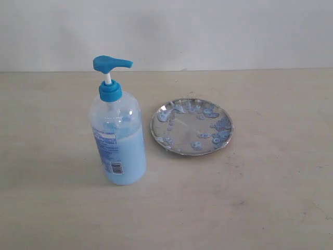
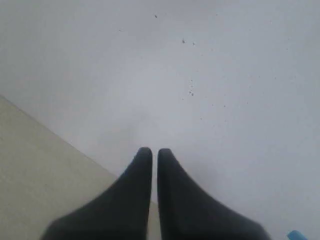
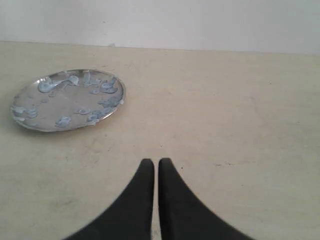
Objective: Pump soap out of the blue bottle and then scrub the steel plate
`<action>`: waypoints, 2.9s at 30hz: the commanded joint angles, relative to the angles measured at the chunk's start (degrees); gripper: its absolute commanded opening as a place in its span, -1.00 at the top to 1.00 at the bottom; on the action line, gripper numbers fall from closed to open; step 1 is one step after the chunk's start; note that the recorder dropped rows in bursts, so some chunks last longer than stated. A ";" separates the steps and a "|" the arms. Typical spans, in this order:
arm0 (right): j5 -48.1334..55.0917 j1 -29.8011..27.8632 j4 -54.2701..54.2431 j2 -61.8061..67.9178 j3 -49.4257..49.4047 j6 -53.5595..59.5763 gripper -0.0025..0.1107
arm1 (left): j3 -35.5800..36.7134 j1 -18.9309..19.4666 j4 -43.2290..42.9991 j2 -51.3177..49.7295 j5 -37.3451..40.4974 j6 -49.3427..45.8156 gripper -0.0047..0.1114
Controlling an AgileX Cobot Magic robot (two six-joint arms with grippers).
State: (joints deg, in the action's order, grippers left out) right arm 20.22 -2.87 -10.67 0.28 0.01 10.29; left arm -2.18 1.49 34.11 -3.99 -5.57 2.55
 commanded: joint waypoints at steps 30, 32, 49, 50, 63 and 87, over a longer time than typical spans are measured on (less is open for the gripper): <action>-0.30 0.02 0.08 -0.28 -0.01 0.14 0.96 | -14.86 -12.82 -71.89 -93.35 -64.40 3.66 -0.95; -0.30 0.02 0.08 -0.28 -0.01 0.14 0.96 | -14.86 -12.82 -76.53 -93.35 -64.40 3.66 -0.95; -0.30 0.02 0.08 -0.28 -0.01 0.14 0.96 | -32.09 -12.82 -77.42 -112.71 -64.40 3.66 -0.95; -0.30 0.02 0.08 -0.28 -0.01 0.14 0.96 | -32.91 -12.82 -77.42 -113.64 -64.40 3.66 -0.95; -2.59 0.02 0.77 -0.28 -0.01 0.63 0.96 | -37.70 -12.82 -75.07 -116.72 -64.40 4.08 0.33; -14.73 0.02 -15.59 -0.28 -0.01 -2.30 0.96 | -50.99 -12.82 -80.63 -117.66 -54.70 3.93 0.85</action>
State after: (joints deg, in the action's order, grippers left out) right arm 5.32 -2.87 -26.91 0.28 0.01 6.57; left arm -51.00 -11.27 -46.69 -121.56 -58.75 6.76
